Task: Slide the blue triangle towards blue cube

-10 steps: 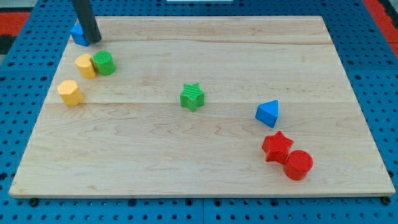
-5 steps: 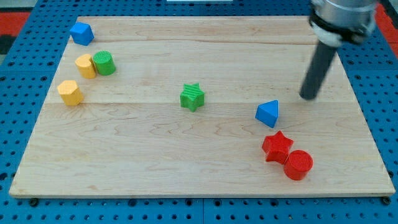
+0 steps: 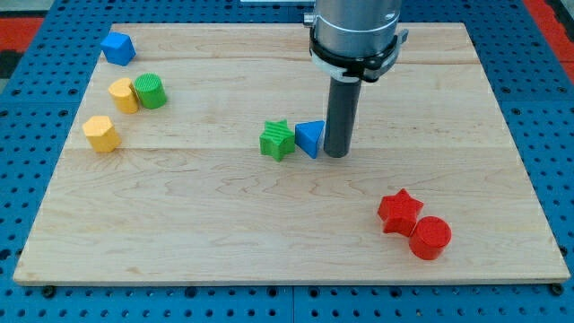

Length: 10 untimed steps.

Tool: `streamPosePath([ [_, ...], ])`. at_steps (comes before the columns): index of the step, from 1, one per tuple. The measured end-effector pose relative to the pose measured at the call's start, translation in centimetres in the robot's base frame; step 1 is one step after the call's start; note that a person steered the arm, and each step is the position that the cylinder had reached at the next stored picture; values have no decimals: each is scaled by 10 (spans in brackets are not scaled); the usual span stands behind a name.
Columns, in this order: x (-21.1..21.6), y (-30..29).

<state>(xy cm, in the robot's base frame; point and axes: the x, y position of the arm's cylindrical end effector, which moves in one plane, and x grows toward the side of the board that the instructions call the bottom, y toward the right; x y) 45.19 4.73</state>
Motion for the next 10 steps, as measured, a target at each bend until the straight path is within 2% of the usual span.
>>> streamPosePath([
  [1,-14,-52],
  [2,-65,-69],
  [3,-116,-69],
  [5,-186,-12],
  [6,-190,-51],
  [7,-179,17],
  [8,-149,-4],
  [10,-180,-115],
])
